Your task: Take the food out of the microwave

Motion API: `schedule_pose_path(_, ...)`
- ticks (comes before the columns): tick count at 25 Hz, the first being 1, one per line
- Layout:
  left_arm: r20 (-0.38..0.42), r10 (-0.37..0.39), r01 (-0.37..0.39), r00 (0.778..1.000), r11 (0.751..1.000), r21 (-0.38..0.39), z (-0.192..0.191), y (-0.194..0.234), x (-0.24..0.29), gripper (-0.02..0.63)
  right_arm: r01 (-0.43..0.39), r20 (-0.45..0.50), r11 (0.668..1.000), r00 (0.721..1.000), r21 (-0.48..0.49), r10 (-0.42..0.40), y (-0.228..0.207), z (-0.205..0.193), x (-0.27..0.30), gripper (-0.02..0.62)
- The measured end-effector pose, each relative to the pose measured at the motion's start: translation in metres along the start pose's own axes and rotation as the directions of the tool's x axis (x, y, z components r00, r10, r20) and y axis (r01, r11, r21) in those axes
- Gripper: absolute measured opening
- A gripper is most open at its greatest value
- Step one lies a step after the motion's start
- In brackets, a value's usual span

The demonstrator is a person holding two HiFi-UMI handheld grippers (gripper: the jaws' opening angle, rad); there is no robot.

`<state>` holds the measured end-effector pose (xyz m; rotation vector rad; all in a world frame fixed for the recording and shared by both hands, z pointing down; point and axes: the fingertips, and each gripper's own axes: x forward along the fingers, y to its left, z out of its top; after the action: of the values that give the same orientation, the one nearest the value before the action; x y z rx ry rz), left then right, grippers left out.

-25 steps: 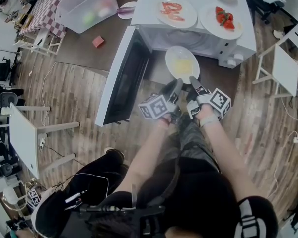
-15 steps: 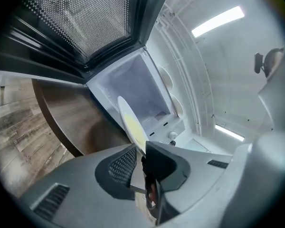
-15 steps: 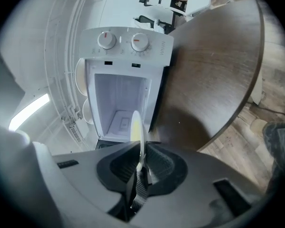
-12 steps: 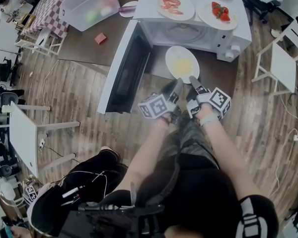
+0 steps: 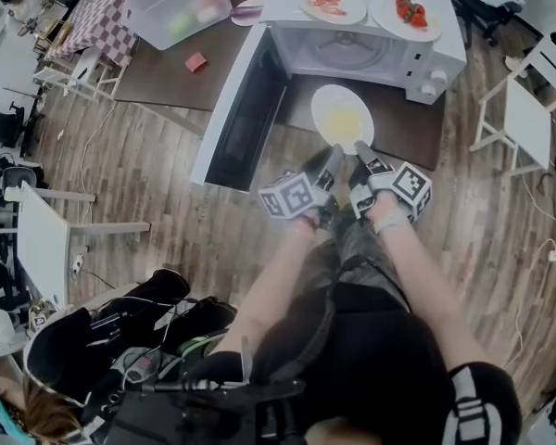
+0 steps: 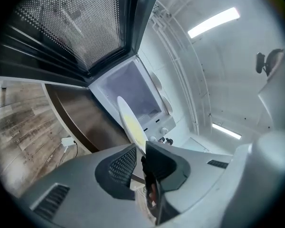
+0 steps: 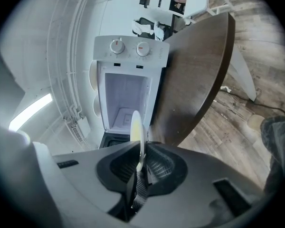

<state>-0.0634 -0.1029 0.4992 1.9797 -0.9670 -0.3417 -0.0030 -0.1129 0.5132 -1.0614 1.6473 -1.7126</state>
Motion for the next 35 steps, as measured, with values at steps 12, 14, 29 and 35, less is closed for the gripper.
schedule_pose_path(12,0.0,-0.012,0.012,1.0,1.0,-0.006,-0.011,-0.007,-0.019,0.063,0.002,0.001,1.0,1.0,0.009,-0.002,-0.003,-0.017,-0.017,0.038)
schedule_pose_path(14,-0.004,-0.017,0.017,1.0,1.0,-0.011,-0.011,-0.009,-0.02,0.063,0.0,0.0,1.0,1.0,0.007,0.0,-0.003,-0.018,-0.016,0.038)
schedule_pose_path(29,0.0,-0.039,0.039,0.999,0.999,-0.019,-0.023,-0.028,-0.018,0.063,-0.002,0.001,0.999,1.0,-0.038,0.002,0.006,-0.008,-0.036,0.038)
schedule_pose_path(35,0.007,-0.04,0.04,0.999,0.999,-0.036,-0.044,-0.04,-0.027,0.063,0.013,0.002,0.999,1.0,-0.038,-0.013,0.002,-0.011,-0.062,0.038)
